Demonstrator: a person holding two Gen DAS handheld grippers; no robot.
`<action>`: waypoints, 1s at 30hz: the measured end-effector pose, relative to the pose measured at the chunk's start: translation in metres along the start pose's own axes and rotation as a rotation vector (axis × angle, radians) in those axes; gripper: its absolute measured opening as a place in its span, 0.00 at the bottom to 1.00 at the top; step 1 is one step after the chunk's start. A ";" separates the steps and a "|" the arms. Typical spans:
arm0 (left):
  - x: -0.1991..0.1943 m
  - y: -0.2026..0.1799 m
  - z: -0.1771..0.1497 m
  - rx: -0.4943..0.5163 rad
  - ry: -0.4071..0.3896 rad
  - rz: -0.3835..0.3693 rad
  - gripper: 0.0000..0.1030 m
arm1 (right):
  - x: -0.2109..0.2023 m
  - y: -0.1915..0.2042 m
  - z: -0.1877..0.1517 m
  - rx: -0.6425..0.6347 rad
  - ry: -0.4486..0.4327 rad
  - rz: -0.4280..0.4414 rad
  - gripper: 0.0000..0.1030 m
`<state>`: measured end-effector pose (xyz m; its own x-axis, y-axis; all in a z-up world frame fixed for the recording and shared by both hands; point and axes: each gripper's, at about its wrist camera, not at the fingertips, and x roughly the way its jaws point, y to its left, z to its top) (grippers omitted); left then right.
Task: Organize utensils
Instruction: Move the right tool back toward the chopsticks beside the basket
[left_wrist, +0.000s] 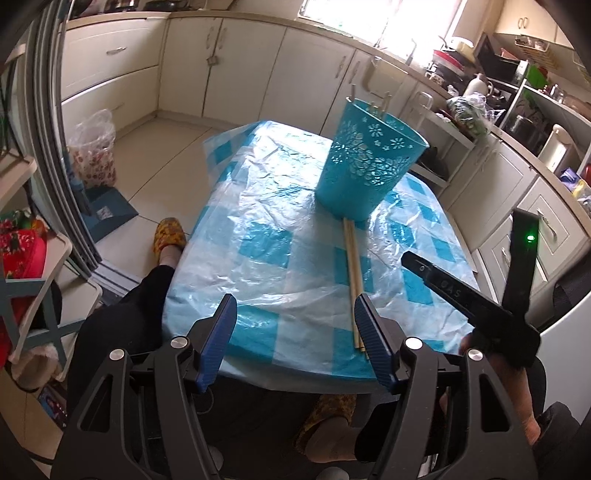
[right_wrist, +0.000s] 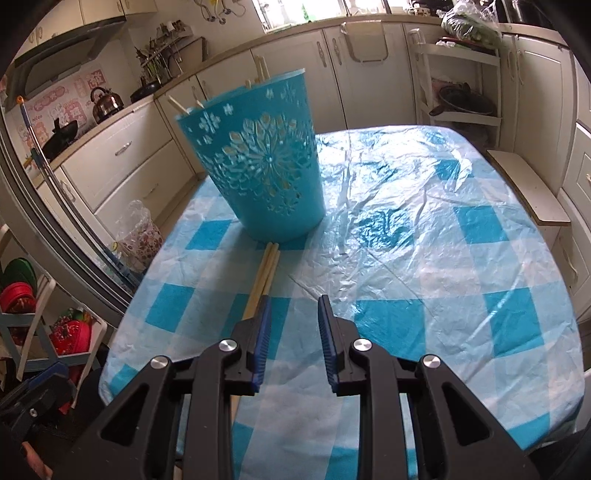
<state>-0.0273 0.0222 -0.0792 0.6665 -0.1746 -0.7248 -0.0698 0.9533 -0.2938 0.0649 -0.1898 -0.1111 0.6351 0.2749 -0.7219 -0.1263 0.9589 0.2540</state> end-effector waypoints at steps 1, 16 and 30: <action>0.001 0.000 0.000 0.000 0.000 0.003 0.61 | 0.007 0.002 0.000 -0.008 0.011 -0.001 0.25; 0.021 0.001 0.000 -0.003 0.043 0.016 0.61 | 0.052 0.029 0.007 -0.093 0.061 -0.019 0.20; 0.027 -0.002 0.003 0.004 0.054 0.011 0.61 | 0.056 0.026 0.008 -0.183 0.107 -0.048 0.07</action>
<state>-0.0069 0.0165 -0.0963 0.6246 -0.1771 -0.7606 -0.0737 0.9562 -0.2832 0.1034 -0.1498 -0.1395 0.5605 0.2253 -0.7969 -0.2401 0.9652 0.1039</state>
